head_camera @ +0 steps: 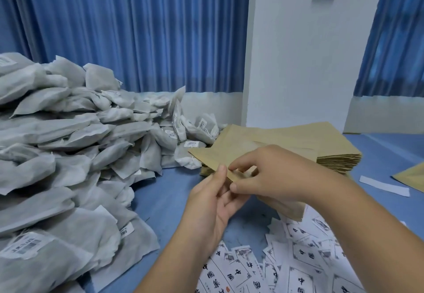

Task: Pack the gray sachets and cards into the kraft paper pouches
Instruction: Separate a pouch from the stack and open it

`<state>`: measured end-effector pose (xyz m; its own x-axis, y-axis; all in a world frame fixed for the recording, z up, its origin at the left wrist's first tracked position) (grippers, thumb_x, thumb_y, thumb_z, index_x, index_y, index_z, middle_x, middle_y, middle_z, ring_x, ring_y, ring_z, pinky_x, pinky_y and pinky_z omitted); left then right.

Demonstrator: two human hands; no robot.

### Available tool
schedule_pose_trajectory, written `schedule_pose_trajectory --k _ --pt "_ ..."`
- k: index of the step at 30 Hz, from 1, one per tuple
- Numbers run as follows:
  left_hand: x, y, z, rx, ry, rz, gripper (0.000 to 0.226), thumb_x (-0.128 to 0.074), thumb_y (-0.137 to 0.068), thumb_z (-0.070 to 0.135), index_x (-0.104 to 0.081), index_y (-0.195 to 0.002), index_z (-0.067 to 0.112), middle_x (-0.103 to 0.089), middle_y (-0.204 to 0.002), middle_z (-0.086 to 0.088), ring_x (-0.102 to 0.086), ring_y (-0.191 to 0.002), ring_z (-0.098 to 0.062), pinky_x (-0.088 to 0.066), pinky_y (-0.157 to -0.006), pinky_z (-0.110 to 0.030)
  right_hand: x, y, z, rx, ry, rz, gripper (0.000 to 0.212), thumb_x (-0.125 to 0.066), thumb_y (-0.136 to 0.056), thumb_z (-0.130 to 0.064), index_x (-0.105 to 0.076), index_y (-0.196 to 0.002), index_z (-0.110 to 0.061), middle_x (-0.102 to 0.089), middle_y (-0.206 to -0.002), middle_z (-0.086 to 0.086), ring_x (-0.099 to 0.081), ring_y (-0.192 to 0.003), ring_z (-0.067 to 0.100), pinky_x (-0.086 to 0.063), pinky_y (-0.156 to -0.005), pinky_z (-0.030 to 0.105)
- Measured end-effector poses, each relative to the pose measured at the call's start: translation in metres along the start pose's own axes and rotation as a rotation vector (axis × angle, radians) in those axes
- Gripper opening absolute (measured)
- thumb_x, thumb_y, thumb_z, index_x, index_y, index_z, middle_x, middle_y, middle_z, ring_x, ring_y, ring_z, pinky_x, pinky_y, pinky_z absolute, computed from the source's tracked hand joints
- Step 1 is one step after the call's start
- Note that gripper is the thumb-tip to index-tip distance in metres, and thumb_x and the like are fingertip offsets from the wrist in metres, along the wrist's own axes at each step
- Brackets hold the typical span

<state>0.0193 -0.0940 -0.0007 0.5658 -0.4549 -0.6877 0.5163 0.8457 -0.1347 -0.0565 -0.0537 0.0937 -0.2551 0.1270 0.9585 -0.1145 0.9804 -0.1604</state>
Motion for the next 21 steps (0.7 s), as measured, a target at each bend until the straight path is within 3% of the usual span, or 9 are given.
schedule_pose_trajectory --k 5,9,13,15,21 --pt "-0.002 0.002 0.002 -0.056 -0.066 -0.034 0.034 -0.063 -0.087 0.031 -0.072 -0.108 0.007 -0.067 -0.119 -0.018 -0.066 -0.110 -0.024 -0.056 -0.080 -0.027 0.006 0.002 0.010 -0.015 -0.239 -0.025 0.026 -0.070 -0.079 -0.046 -0.072 -0.104 -0.039 -0.071 -0.094 -0.021 -0.063 -0.086 -0.009 -0.051 -0.086 0.022" --pt "-0.005 0.004 0.003 -0.079 -0.107 -0.033 0.032 -0.066 -0.083 0.033 -0.074 -0.107 0.013 -0.069 -0.116 -0.014 -0.069 -0.104 -0.021 -0.057 -0.077 -0.025 0.008 0.002 0.015 -0.023 -0.325 -0.044 0.025 -0.072 -0.078 -0.046 -0.073 -0.100 -0.035 -0.072 -0.091 -0.022 -0.063 -0.085 -0.010 -0.050 -0.085 0.021" --pt "-0.003 0.005 0.004 -0.083 -0.164 -0.010 0.034 -0.072 -0.073 0.038 -0.076 -0.101 0.018 -0.072 -0.109 -0.011 -0.071 -0.099 -0.022 -0.057 -0.072 -0.025 0.010 0.001 0.014 -0.004 -0.364 -0.024 0.014 -0.071 -0.078 -0.043 -0.076 -0.085 -0.032 -0.072 -0.079 -0.013 -0.065 -0.072 0.005 -0.056 -0.079 0.037" --pt "-0.002 0.005 0.004 -0.078 -0.171 0.004 0.037 -0.075 -0.071 0.038 -0.076 -0.101 0.018 -0.072 -0.110 -0.012 -0.070 -0.099 -0.023 -0.057 -0.071 -0.025 0.011 0.001 0.014 0.007 -0.377 -0.012 0.013 -0.071 -0.078 -0.042 -0.076 -0.083 -0.031 -0.073 -0.079 -0.008 -0.068 -0.079 0.016 -0.056 -0.079 0.043" --pt "0.001 0.005 0.006 -0.069 -0.196 0.039 0.031 -0.074 -0.076 0.031 -0.075 -0.097 0.009 -0.072 -0.107 -0.017 -0.071 -0.098 -0.026 -0.058 -0.072 -0.027 0.013 0.003 0.015 0.002 -0.386 -0.003 0.015 -0.064 -0.083 -0.036 -0.077 -0.084 -0.027 -0.073 -0.078 -0.004 -0.069 -0.079 0.017 -0.059 -0.075 0.037"
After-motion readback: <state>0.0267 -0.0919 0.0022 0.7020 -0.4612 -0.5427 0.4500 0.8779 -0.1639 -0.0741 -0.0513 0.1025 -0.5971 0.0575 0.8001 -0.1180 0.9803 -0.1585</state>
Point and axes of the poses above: each hand's wrist, its own y-axis away from the middle knuckle, its own x-axis out of the back of the hand, z = x × y, the point moved 8 cm from there along -y, towards the middle knuckle
